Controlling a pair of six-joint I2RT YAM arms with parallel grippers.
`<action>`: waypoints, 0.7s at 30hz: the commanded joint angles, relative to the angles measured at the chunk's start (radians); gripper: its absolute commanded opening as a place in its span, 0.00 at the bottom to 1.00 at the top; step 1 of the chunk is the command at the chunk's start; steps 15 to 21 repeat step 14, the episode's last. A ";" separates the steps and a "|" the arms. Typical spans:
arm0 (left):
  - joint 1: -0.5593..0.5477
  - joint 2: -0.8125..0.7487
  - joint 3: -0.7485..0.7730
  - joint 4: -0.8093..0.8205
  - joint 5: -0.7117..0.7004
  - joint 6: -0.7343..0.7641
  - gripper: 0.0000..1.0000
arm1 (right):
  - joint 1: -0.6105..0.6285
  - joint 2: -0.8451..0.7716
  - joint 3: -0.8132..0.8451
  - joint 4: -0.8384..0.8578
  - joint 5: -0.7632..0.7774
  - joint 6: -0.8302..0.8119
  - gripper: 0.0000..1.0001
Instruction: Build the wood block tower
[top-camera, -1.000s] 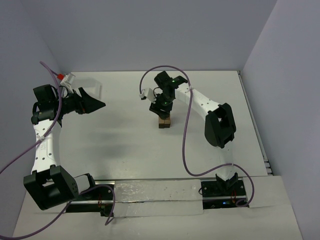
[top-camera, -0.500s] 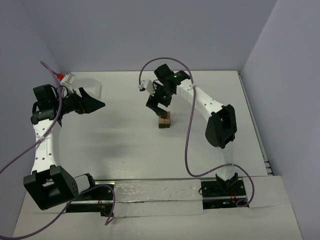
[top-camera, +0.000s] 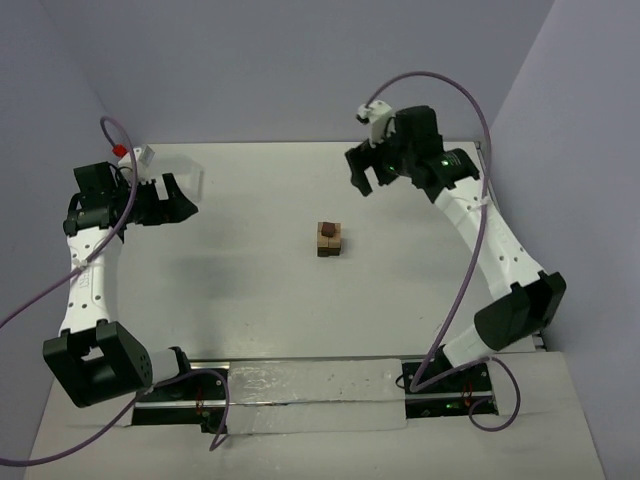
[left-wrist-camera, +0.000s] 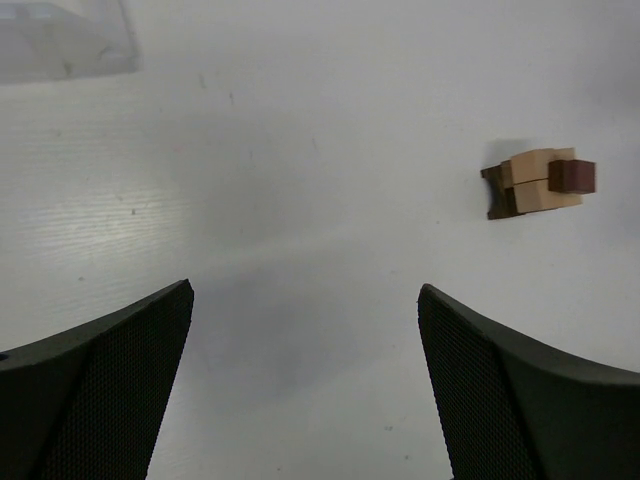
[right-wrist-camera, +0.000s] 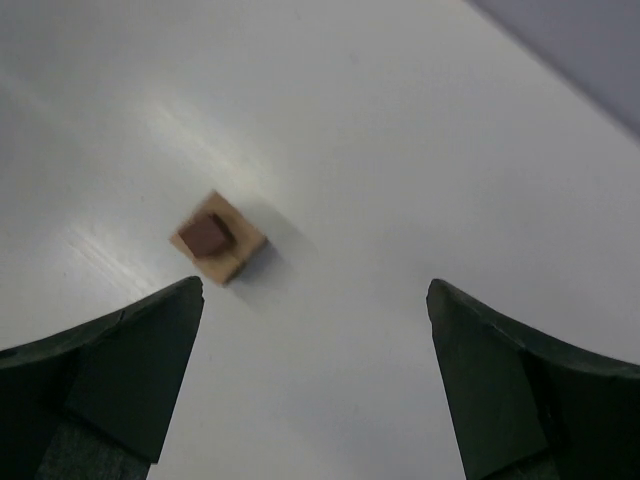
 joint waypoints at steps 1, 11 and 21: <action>-0.055 -0.016 0.018 -0.007 -0.223 0.047 0.99 | -0.160 -0.175 -0.322 0.196 0.191 0.294 1.00; -0.091 -0.062 -0.134 0.066 -0.339 0.072 0.99 | -0.246 -0.455 -0.800 0.425 0.393 0.358 1.00; -0.092 -0.121 -0.197 0.105 -0.329 0.061 0.99 | -0.253 -0.516 -0.831 0.444 0.389 0.350 1.00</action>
